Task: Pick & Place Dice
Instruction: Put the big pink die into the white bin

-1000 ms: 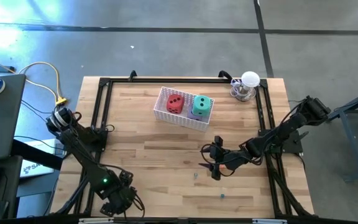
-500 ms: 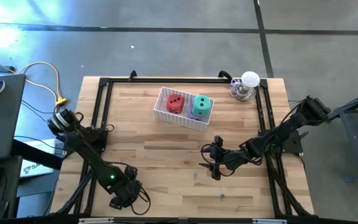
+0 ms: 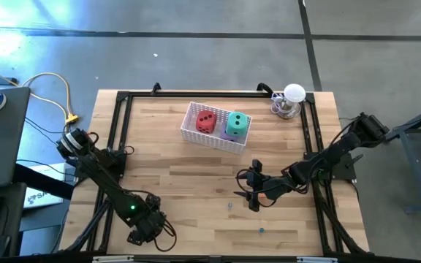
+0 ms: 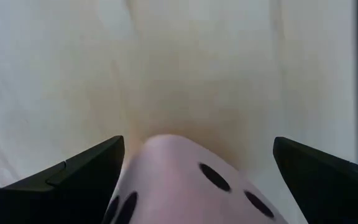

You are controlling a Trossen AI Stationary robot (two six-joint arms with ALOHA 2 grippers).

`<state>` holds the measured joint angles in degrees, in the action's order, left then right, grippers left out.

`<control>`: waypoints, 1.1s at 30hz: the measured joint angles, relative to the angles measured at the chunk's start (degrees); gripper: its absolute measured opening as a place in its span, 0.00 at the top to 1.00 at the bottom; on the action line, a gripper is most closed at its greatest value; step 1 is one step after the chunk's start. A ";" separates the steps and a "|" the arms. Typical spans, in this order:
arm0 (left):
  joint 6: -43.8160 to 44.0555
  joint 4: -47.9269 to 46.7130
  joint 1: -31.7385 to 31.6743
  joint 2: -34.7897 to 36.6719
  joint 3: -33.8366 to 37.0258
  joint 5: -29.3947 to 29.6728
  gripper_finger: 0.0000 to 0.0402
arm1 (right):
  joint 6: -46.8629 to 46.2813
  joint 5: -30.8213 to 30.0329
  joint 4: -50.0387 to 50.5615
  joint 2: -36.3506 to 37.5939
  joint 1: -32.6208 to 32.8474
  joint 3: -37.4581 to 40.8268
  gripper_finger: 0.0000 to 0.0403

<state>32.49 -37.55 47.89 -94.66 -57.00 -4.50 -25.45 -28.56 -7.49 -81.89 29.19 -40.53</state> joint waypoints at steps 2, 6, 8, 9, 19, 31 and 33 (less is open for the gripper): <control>0.11 -0.34 -0.32 1.00 -0.18 -2.52 0.00 | 0.00 0.01 0.00 0.00 0.00 0.00 0.35; -2.55 -1.98 -0.97 2.65 -1.25 -6.22 0.00 | 0.00 0.00 0.00 0.00 0.00 0.00 0.35; -5.23 -2.91 -0.97 2.80 -2.27 -6.96 0.00 | 0.00 0.00 0.00 0.00 0.00 0.00 0.35; -5.71 -3.62 -0.94 2.85 -2.96 -6.98 0.00 | 0.00 0.00 0.00 0.00 0.00 0.00 0.35; -4.96 -20.36 1.06 2.98 -11.67 -6.07 0.00 | 0.00 0.00 0.00 0.00 0.00 0.00 0.35; -0.87 -28.33 5.82 1.91 -13.81 -1.02 0.00 | -0.13 -0.02 0.00 0.00 0.00 0.00 0.35; -0.53 -28.43 6.82 1.41 -13.81 0.61 0.00 | -0.13 -0.01 0.01 0.00 0.00 0.00 0.35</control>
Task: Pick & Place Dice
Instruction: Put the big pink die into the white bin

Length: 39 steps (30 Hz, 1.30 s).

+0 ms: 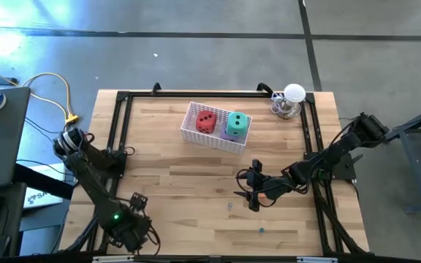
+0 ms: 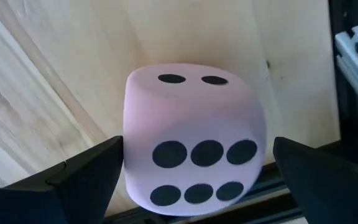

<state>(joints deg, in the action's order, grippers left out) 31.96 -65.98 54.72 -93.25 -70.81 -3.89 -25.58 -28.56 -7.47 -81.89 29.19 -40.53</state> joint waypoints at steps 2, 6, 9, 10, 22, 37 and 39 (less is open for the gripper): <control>0.95 -0.26 0.67 -0.75 0.04 1.12 0.00 | -0.05 -0.02 0.00 0.00 0.00 0.00 0.35; 1.84 -1.34 0.66 -2.85 0.11 1.23 0.00 | -0.11 -0.01 -0.01 0.00 0.00 0.00 0.35; 1.95 -2.80 -0.11 -5.02 0.15 0.71 0.00 | -0.11 -0.01 -0.01 0.00 0.00 0.00 0.35; 1.94 -2.81 -0.41 -5.69 0.14 0.48 0.00 | -0.13 -0.02 -0.01 0.00 0.00 0.00 0.35; 3.84 -1.70 -1.79 -9.14 0.17 0.80 0.00 | -0.11 -0.02 0.01 0.00 0.00 0.00 0.35; -5.65 2.69 -5.58 -9.14 0.17 10.07 0.00 | -0.11 -0.01 0.01 0.00 0.00 0.00 0.35; -8.53 3.77 -6.66 -9.14 0.17 10.25 0.00 | -0.11 -0.02 0.01 0.00 0.00 0.00 0.35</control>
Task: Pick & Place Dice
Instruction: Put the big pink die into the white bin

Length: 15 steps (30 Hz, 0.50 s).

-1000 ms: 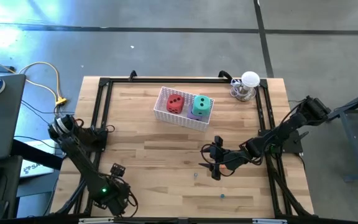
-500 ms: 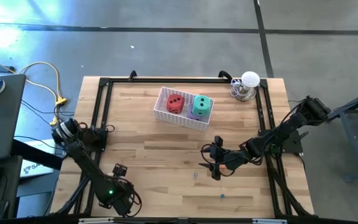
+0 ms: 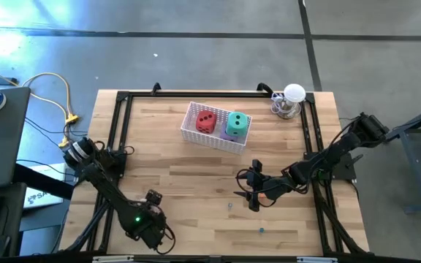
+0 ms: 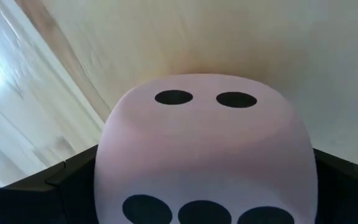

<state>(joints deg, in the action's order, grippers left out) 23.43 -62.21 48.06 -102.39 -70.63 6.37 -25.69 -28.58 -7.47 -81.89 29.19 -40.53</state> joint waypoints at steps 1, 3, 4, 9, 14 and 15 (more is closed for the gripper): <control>-1.50 0.65 -0.59 0.00 0.00 0.06 0.00 | 0.00 0.01 0.00 0.00 0.00 0.00 0.35; -4.39 1.83 -1.95 0.00 0.00 0.70 0.00 | 0.00 0.00 0.00 0.00 0.00 0.00 0.35; -5.73 2.35 -2.68 0.00 0.00 1.31 0.00 | 0.00 0.00 0.00 0.00 0.00 0.00 0.35; -12.72 3.23 -7.48 0.02 -0.04 2.83 0.00 | 0.00 0.00 0.05 0.00 0.00 0.00 0.35; -20.46 5.85 -13.45 0.84 0.04 3.12 0.00 | 0.01 0.02 0.17 0.00 0.00 0.00 0.35; -20.91 6.48 -14.83 1.14 0.04 3.24 0.00 | 0.01 0.01 0.26 0.00 0.00 0.00 0.35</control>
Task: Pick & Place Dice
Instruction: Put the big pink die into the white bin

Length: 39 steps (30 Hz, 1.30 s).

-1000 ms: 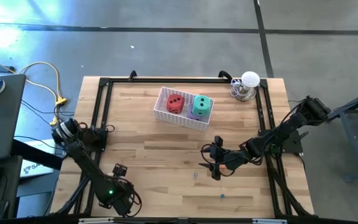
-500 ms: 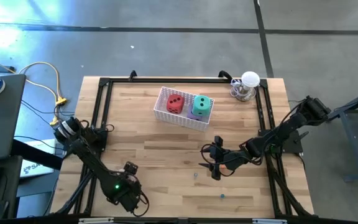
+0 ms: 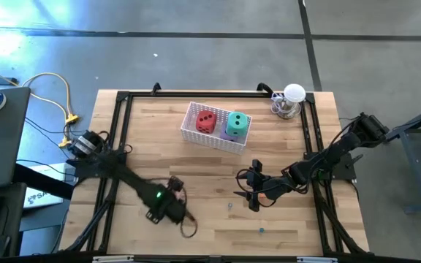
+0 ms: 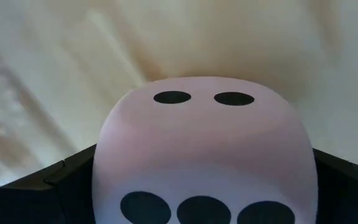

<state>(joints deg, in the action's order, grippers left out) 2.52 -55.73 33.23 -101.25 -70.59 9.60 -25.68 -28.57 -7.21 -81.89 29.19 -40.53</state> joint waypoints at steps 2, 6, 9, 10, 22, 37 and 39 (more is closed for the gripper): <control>-0.44 0.16 -2.67 1.00 0.00 0.04 0.00 | 0.00 0.00 0.21 0.00 0.00 0.00 0.35; -2.14 1.01 -7.90 4.00 -0.02 0.16 0.00 | -0.01 -0.01 0.36 0.00 0.00 0.00 0.35; -4.91 2.92 -11.11 7.95 -0.02 0.02 0.00 | 0.00 0.01 0.49 0.00 0.00 0.00 0.35; -6.37 3.97 -12.09 9.48 -0.02 -0.02 0.00 | -0.01 -0.01 0.49 0.00 0.00 0.00 0.35; -21.04 31.64 -26.72 25.70 -0.19 5.44 0.00 | 0.01 0.01 0.53 0.00 0.00 -0.02 0.35; -11.30 35.01 -46.61 19.86 0.51 -4.59 0.00 | -0.10 0.01 -0.75 0.00 -0.31 2.30 0.35; -11.76 35.26 -48.04 18.51 0.82 -6.13 0.00 | -0.11 0.00 -1.05 0.00 -0.48 2.36 0.35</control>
<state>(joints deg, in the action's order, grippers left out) -9.23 -20.47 -14.82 -82.74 -69.76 3.48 -25.80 -28.57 -8.26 -81.89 28.71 -38.17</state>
